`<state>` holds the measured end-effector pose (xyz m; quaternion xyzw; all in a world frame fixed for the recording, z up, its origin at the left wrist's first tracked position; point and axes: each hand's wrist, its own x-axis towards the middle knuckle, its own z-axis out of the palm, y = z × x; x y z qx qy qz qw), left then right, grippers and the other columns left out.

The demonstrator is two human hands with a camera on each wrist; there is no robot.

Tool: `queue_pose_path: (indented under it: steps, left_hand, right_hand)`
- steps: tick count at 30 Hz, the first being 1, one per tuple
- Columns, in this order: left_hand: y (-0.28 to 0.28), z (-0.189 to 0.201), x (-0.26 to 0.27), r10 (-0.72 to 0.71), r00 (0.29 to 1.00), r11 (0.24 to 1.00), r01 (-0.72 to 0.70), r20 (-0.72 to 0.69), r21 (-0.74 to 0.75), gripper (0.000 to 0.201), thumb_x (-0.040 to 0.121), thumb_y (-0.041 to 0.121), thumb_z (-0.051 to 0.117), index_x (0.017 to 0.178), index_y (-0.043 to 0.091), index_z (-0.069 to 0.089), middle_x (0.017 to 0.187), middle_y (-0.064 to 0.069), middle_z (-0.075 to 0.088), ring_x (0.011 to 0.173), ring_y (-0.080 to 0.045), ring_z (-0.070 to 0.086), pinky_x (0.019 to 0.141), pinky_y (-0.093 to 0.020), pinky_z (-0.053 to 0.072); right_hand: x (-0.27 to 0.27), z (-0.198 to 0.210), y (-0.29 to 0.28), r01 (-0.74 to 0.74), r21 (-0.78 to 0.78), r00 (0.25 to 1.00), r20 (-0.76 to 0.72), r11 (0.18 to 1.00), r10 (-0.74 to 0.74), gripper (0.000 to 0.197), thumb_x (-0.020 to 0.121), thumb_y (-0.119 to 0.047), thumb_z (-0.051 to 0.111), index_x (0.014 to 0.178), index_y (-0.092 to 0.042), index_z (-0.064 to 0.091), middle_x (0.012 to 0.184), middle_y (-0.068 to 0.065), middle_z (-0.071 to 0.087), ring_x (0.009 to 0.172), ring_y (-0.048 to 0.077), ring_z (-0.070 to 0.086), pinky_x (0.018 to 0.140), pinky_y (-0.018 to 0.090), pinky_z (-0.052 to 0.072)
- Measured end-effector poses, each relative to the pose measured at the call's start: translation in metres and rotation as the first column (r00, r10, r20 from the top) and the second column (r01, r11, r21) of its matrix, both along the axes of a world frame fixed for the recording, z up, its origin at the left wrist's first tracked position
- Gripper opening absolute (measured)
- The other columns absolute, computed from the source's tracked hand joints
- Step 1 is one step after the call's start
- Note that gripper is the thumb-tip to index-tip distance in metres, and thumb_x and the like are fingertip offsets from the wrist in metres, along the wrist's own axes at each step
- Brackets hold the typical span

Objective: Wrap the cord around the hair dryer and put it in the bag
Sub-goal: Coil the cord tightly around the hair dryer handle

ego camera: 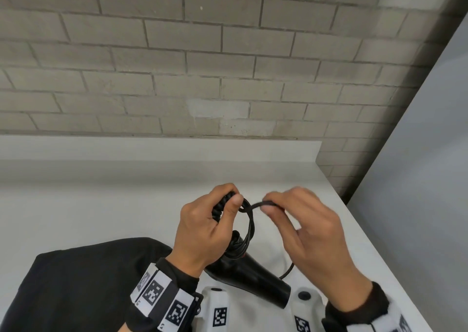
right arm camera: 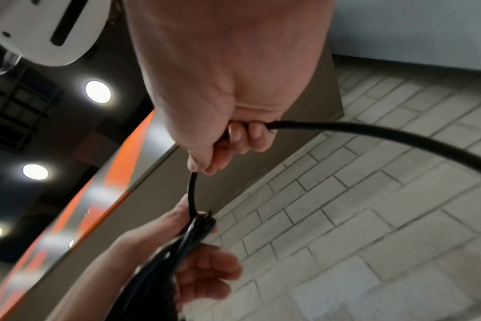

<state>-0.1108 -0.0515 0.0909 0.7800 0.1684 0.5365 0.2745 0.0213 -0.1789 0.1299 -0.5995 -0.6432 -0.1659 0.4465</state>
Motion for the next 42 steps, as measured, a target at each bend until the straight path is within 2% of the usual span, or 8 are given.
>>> queue_pose_path:
  steps: [8,16,19,22,25,32,36,42]
  left_hand:
    - [0.006,0.002,-0.007,-0.156,0.987,0.980,0.152,0.027,0.125,0.032,0.084,0.035,0.074,0.094,0.005,0.073,0.083,0.003,0.073,0.072,-0.017,0.070,0.063,-0.037,0.056]
    - [0.004,0.005,-0.007,-0.101,0.991,0.964,0.075,0.091,0.254,0.031,0.095,0.039,0.061,0.084,0.010,0.069,0.069,-0.002,0.068,0.057,-0.019,0.063,0.051,-0.034,0.049]
    - [0.002,0.005,-0.006,-0.104,0.987,0.958,0.065,0.125,0.279,0.022,0.095,0.037,0.061,0.089,0.016,0.065,0.070,-0.001,0.068,0.058,-0.017,0.063,0.052,-0.031,0.048]
    - [0.002,0.005,-0.004,-0.059,0.985,0.962,0.013,0.161,0.273,0.022,0.095,0.037,0.061,0.092,0.016,0.066,0.071,0.000,0.070,0.060,-0.015,0.064,0.053,-0.030,0.049]
    - [0.003,0.004,-0.003,0.005,0.986,0.969,-0.047,0.169,0.244,0.024,0.096,0.042,0.058,0.093,0.019,0.065,0.072,0.005,0.069,0.064,-0.006,0.062,0.057,-0.022,0.050]
    - [-0.008,0.005,-0.001,0.021,0.985,0.986,0.008,0.173,-0.168,0.023,0.088,0.044,0.062,0.090,0.022,0.070,0.082,0.011,0.071,0.074,-0.008,0.069,0.064,-0.015,0.052]
    - [-0.010,0.011,0.000,-0.008,0.991,0.916,0.060,0.133,-0.396,0.021,0.085,0.051,0.070,0.095,0.032,0.073,0.095,0.011,0.073,0.096,-0.010,0.069,0.079,-0.013,0.051]
    - [-0.015,0.021,0.000,-0.010,0.991,0.815,0.085,0.134,-0.574,0.032,0.078,0.047,0.068,0.108,0.039,0.070,0.104,0.013,0.073,0.100,-0.006,0.066,0.088,-0.026,0.050]
  right_hand:
    - [-0.003,0.030,0.030,-0.170,-0.037,0.927,-0.345,0.985,0.147,0.009,0.089,-0.024,0.067,0.086,-0.017,0.073,0.074,-0.012,0.066,0.070,0.009,0.060,0.064,0.016,0.044]
    - [-0.009,0.008,0.039,-0.274,-0.017,0.564,-0.813,0.962,0.146,0.008,0.085,-0.020,0.071,0.091,-0.014,0.069,0.068,-0.001,0.069,0.065,0.005,0.063,0.062,0.012,0.047]
    - [-0.016,-0.005,0.037,-0.273,-0.017,0.505,-0.853,0.962,0.128,0.011,0.085,-0.024,0.070,0.087,-0.013,0.070,0.072,-0.003,0.069,0.066,0.004,0.061,0.061,0.013,0.045]
    - [-0.023,-0.017,0.033,-0.290,0.003,0.496,-0.854,0.957,0.153,0.021,0.090,-0.037,0.065,0.089,-0.017,0.073,0.071,-0.009,0.067,0.064,0.011,0.054,0.064,0.024,0.045]
    - [-0.029,-0.029,0.026,-0.347,-0.057,0.547,-0.823,0.936,0.153,0.037,0.076,-0.054,0.074,0.102,-0.028,0.070,0.084,0.010,0.069,0.076,0.025,0.063,0.073,0.034,0.056]
    - [-0.024,-0.025,0.019,-0.361,-0.188,0.605,-0.792,0.913,0.076,0.019,0.084,-0.014,0.074,0.099,-0.025,0.072,0.090,-0.005,0.074,0.087,0.012,0.068,0.084,0.031,0.057]
    - [-0.020,-0.025,0.019,-0.314,-0.195,0.645,-0.762,0.929,0.058,0.018,0.085,-0.013,0.072,0.096,-0.026,0.073,0.081,-0.012,0.071,0.082,0.024,0.059,0.078,0.047,0.054]
    - [-0.024,-0.026,0.019,-0.207,-0.244,0.733,-0.681,0.947,-0.015,0.015,0.087,-0.027,0.070,0.098,-0.038,0.069,0.092,-0.018,0.068,0.091,0.003,0.055,0.081,0.015,0.042]
